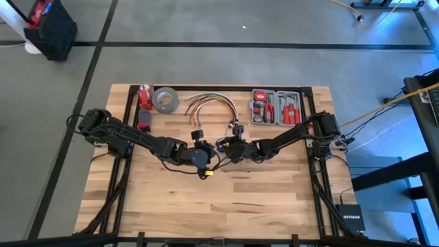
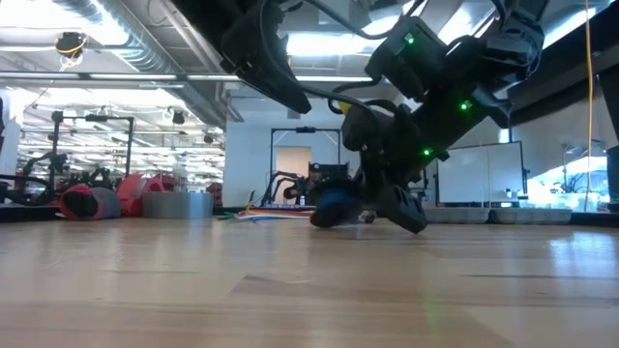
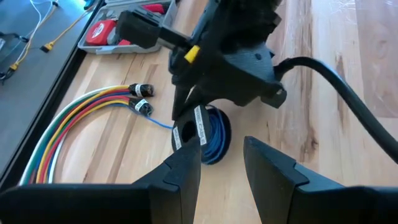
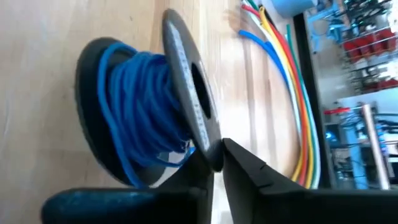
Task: Coil cords
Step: Coil the blue wire on the black spool, then uncoil the blue wire from the black spool
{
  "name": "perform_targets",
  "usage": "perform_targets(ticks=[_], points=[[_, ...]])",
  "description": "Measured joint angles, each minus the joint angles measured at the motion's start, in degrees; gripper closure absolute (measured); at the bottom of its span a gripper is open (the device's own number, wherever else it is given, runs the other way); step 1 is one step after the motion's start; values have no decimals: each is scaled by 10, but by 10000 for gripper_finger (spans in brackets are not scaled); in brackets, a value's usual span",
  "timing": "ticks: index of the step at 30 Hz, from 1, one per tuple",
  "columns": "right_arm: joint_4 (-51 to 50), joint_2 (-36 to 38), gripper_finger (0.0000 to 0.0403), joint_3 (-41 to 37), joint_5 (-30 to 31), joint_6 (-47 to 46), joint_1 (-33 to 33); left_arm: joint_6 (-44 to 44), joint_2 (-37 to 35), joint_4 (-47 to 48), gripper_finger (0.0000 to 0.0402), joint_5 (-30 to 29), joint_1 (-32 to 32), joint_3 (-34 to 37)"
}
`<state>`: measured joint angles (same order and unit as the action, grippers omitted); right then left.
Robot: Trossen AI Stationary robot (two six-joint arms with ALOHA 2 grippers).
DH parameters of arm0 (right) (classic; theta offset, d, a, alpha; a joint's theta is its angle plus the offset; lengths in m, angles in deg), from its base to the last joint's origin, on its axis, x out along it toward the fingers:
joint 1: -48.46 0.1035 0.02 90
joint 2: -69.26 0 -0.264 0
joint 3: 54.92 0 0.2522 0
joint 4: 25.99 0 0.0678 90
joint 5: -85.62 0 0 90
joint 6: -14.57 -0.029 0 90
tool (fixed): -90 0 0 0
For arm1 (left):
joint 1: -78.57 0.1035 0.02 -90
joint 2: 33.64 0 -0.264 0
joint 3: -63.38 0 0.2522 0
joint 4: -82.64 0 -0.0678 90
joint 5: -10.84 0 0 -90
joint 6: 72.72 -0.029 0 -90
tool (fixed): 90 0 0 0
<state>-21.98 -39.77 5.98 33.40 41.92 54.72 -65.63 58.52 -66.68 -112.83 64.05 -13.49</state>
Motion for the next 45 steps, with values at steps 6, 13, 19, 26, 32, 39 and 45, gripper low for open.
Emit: perform_targets(ticks=[6, 13, 19, 26, 32, 39, 45], points=[[-10, 0, 336, 0, -28, -30, -15, 2, 0, 0, 285, 0, 0, 0], [-29, 7, 292, 1, -15, -30, -3, 0, 0, 1, 285, 0, 0, 0], [-173, 63, 287, 7, 32, -34, 48, 0, 0, 1, 285, 0, 0, 0], [-320, 170, 287, 4, -68, -135, 80, 0, 0, 0, 285, 0, 1, 0], [-159, 218, 287, -118, -212, -181, 57, 10, 0, -3, 285, 0, 17, -1], [113, 217, 288, -229, -215, -163, 28, 6, 39, -47, 286, 0, 50, -1], [143, 217, 288, -232, -220, -165, 11, -11, 94, -74, 300, 11, 84, -1]])
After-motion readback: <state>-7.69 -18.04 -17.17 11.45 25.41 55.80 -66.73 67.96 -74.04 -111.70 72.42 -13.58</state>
